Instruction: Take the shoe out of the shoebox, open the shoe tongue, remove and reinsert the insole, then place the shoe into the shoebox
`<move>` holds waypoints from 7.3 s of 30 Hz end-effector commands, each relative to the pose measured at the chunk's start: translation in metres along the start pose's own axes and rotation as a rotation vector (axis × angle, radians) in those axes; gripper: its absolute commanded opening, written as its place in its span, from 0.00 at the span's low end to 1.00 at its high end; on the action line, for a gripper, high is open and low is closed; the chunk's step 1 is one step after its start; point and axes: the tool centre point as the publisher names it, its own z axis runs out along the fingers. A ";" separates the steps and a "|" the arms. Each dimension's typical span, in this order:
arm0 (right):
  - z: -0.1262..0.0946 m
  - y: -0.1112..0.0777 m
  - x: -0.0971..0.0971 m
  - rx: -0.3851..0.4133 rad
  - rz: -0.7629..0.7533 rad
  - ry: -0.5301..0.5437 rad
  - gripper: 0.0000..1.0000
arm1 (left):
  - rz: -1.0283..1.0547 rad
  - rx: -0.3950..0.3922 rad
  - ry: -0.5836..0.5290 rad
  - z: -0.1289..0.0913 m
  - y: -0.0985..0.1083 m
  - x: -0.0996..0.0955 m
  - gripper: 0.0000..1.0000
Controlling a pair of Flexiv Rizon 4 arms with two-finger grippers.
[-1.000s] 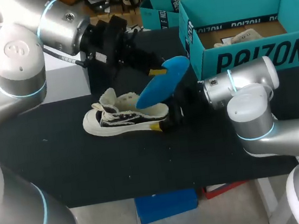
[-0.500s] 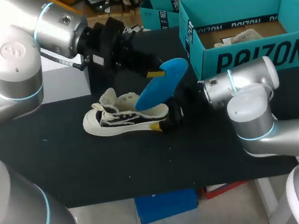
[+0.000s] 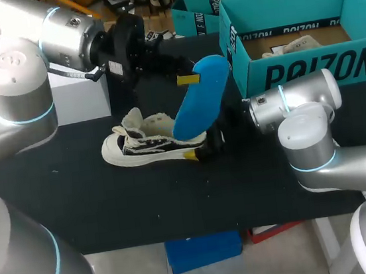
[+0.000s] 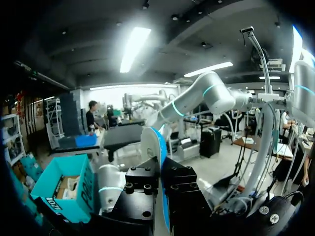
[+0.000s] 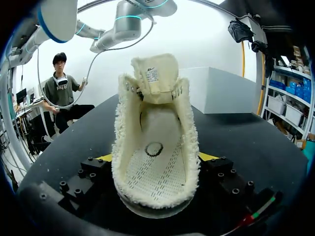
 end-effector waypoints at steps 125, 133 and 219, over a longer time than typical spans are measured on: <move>-0.077 0.091 -0.018 1.127 -0.100 0.077 1.00 | -0.173 0.434 -0.043 -0.029 -0.034 -0.008 0.00; -0.072 0.091 -0.017 1.114 -0.101 0.085 1.00 | -0.173 0.434 -0.043 -0.029 -0.034 -0.008 0.00; -0.082 0.049 -0.028 0.611 -0.083 -0.050 1.00 | -0.173 0.434 -0.043 -0.029 -0.034 -0.008 0.00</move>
